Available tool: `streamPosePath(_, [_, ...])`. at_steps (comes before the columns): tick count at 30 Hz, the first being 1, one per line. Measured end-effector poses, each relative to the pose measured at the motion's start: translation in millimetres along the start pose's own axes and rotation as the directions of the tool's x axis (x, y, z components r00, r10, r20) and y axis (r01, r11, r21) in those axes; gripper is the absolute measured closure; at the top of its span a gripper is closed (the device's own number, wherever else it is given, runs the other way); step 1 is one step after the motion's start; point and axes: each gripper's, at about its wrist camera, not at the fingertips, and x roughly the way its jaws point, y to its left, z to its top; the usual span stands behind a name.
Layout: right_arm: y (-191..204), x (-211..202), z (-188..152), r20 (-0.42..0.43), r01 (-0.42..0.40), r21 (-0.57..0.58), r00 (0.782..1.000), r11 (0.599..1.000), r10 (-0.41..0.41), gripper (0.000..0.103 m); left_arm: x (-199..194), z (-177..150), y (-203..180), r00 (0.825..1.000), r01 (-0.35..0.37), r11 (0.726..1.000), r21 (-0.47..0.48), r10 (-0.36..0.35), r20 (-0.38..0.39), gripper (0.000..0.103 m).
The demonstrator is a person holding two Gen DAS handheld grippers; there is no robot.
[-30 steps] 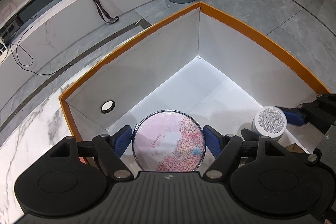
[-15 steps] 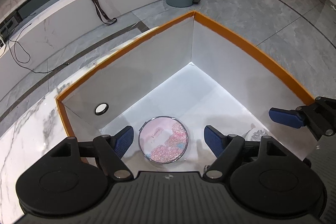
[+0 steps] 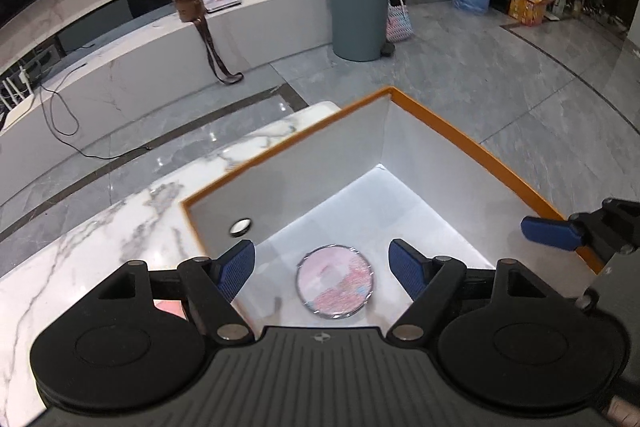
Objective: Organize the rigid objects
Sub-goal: 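Open the left tool dropping the pink mirror while the right tool releases the silver jar, then move both tools back over the table toward the remaining items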
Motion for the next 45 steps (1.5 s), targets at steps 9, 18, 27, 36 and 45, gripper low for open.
streamPosePath(9, [22, -40, 7, 0.076, 0.004, -0.019, 0.997, 1.0, -0.003, 0.037, -41, -13, 40, 0.999, -0.03, 0.998, -0.047, 0.032, 0.043, 0.013])
streamPosePath(18, [74, -79, 7, 0.144, -0.03, -0.09, 0.989, 0.996, 0.043, 0.037, -74, -54, 108, 0.994, -0.089, 0.988, -0.126, 0.096, 0.051, 0.013])
streamPosePath(27, [126, -101, 0, 0.166, -0.075, -0.182, 0.98, 0.98, 0.106, 0.037, -99, -102, 166, 0.989, -0.132, 0.972, -0.195, 0.143, 0.041, 0.013])
streamPosePath(36, [165, -105, -23, 0.156, -0.096, -0.279, 0.977, 0.955, 0.144, 0.037, -103, -163, 194, 0.992, -0.112, 0.971, -0.213, 0.123, 0.035, 0.013])
streamPosePath(45, [190, -107, -39, 0.148, -0.197, -0.292, 0.957, 0.936, 0.248, 0.037, -84, -217, 194, 0.997, -0.003, 0.98, -0.201, 0.019, 0.08, 0.013])
